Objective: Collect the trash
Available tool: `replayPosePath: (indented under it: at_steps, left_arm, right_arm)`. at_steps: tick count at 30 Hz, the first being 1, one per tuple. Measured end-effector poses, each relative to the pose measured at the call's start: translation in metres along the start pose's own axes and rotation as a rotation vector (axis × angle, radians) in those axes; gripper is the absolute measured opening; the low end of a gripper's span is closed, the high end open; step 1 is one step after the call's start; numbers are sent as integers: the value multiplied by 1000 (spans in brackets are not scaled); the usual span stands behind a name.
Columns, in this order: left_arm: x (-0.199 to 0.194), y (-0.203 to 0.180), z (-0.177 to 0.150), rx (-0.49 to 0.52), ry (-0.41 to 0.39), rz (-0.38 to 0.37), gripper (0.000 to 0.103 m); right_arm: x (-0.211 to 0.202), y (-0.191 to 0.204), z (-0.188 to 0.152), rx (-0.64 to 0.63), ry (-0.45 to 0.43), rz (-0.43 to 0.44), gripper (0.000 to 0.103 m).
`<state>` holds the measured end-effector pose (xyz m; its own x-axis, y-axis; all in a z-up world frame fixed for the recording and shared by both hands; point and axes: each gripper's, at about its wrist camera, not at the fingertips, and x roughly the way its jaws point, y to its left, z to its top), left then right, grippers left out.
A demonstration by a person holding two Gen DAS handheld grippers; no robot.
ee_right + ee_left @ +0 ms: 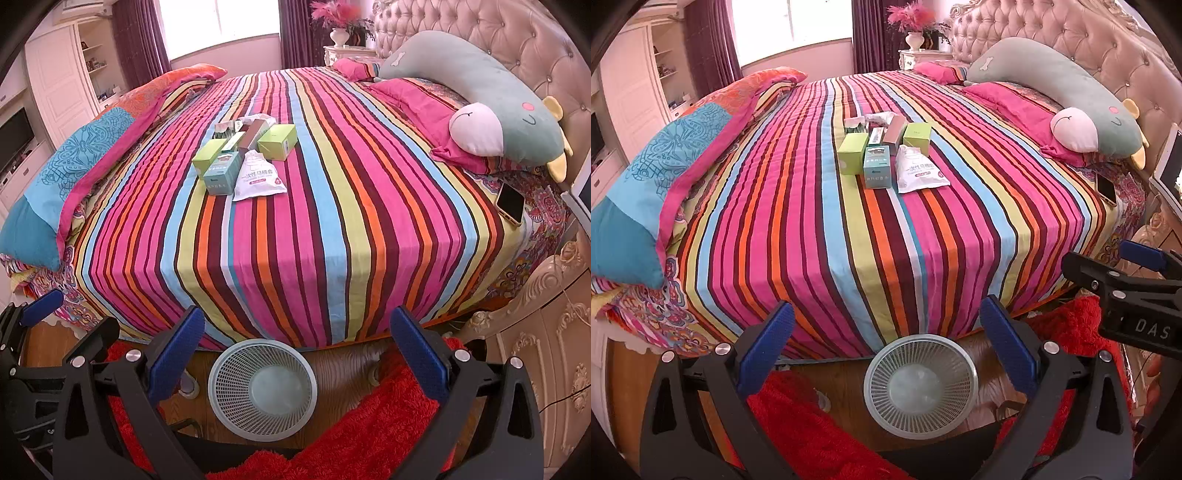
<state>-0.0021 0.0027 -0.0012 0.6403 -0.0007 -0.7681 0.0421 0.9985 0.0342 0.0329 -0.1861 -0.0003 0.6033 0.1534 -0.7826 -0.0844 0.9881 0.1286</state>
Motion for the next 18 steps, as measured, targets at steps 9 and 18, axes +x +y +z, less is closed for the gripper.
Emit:
replayPosePath:
  at_steps: [9, 18]
  left_arm:
    - [4, 5, -6, -3, 6, -7, 97]
    - [5, 7, -6, -22, 6, -30, 97]
  right_arm:
    - [3, 1, -3, -7, 11, -1, 97]
    - [2, 1, -2, -12, 12, -3, 97]
